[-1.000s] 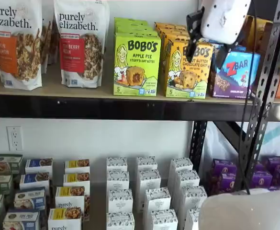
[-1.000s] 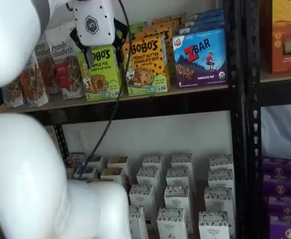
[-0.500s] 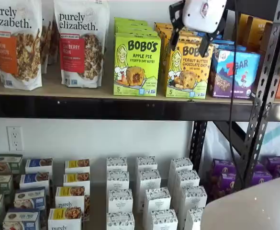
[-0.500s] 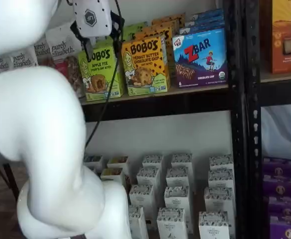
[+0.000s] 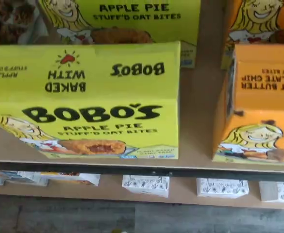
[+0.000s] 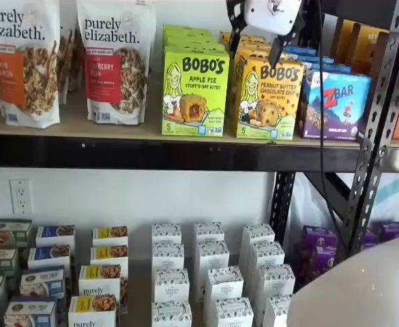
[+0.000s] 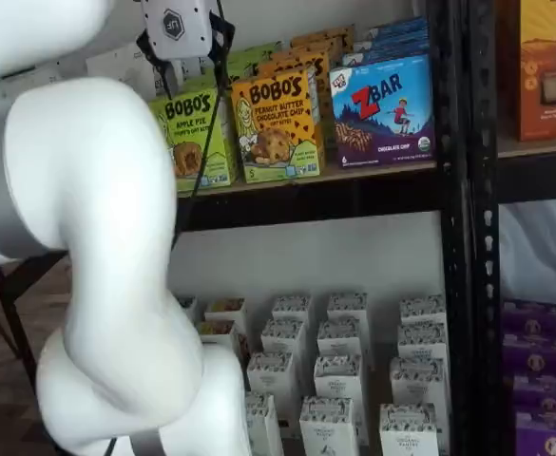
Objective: Pick the green box on the top shelf, the fourth from the left
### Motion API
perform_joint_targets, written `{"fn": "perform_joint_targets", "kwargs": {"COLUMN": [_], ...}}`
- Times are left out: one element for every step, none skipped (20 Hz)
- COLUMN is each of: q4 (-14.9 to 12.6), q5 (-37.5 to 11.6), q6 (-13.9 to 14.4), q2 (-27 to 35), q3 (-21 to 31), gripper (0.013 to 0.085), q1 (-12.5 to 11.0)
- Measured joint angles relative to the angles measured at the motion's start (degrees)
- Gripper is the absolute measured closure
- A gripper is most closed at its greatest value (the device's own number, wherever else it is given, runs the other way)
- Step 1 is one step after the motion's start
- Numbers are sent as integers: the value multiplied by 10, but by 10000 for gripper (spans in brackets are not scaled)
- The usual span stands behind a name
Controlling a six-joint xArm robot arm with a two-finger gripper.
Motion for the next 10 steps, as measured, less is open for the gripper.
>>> {"fn": "perform_joint_targets", "kwargs": {"q4": [0, -1, -1, -1, -2, -2, -2, -3, -5, -9], "q5": [-2, -5, -8, -12, -15, -17, -18, -17, -15, -15], "q6": [0, 1, 2, 4, 7, 10, 13, 17, 20, 26], "q2": [4, 8, 10, 13, 16, 18, 20, 22, 24, 26], "q3": [-3, -6, -8, -10, -13, -16, -17, -19, -21, -22], "gripper": [130, 130, 130, 130, 130, 130, 130, 130, 130, 130], "q1": [0, 2, 3, 6, 9, 13, 16, 20, 23, 29]}}
